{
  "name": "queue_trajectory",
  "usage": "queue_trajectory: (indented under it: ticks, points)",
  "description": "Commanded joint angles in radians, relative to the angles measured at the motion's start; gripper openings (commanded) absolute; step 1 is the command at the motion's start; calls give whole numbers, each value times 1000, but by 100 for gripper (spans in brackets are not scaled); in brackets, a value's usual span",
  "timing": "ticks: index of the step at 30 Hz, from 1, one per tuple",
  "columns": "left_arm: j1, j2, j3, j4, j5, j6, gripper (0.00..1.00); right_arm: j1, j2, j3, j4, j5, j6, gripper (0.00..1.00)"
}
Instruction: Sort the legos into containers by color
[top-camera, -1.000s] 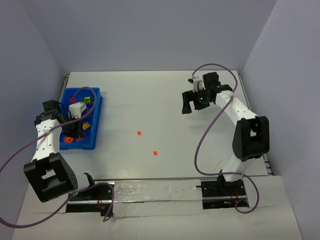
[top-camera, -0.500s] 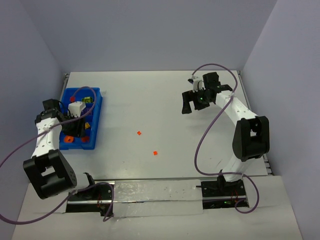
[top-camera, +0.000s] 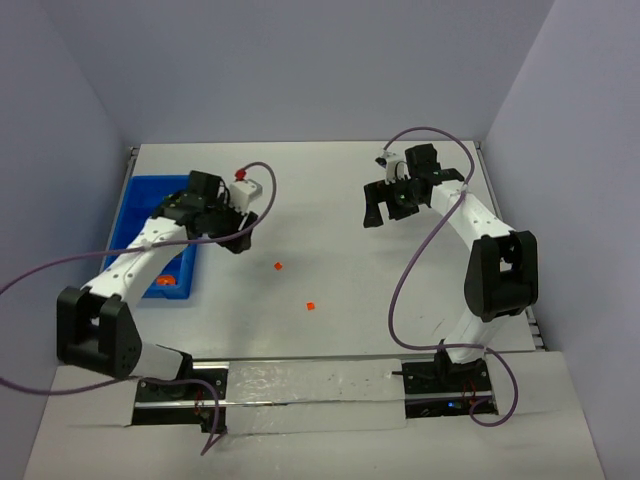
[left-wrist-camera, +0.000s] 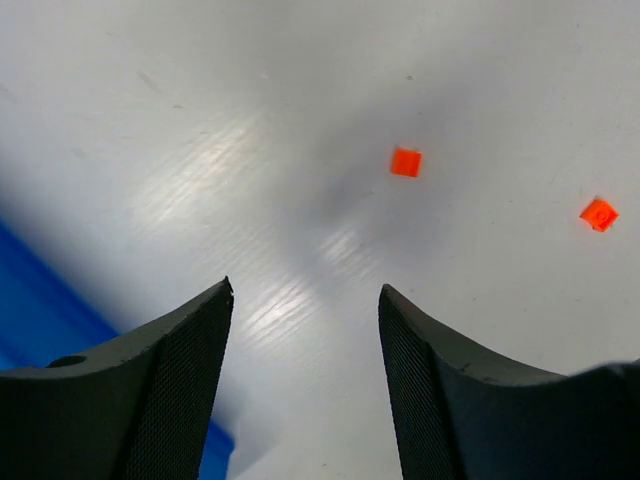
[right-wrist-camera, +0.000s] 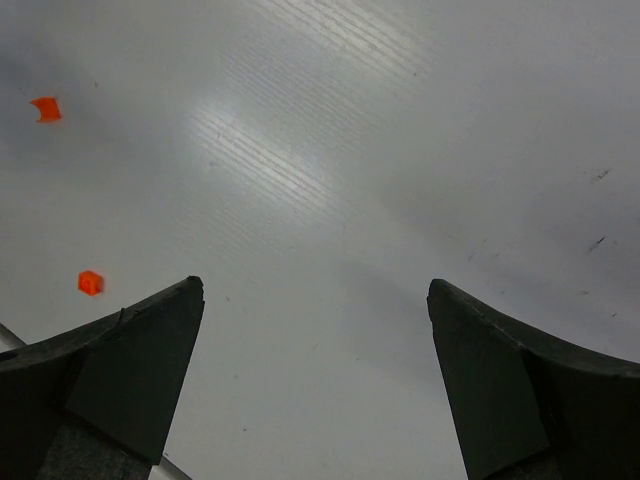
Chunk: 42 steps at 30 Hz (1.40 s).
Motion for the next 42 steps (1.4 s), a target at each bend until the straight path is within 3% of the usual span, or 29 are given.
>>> queue_trajectory:
  ticks: [1,9,23,28,33,42]
  points:
    - [-93,112,-7,123,-75,-121,65,1,6,44,-6,10,-5,100]
    - [-232,331,71,174,-108,-161,62,0,16,47,-11,16,-8,100]
    - [-281,422,75,223,-158,-168,63,-2,15,44,-11,20,-13,100]
    - [-304,437,67,234,-185,-151,58,-2,16,45,-11,21,-12,100]
    - [-319,443,56,235,-202,-146,46,-2,16,46,-11,21,-14,100]
    - [-331,447,23,227,-213,-141,40,-1,20,50,-14,21,-15,100]
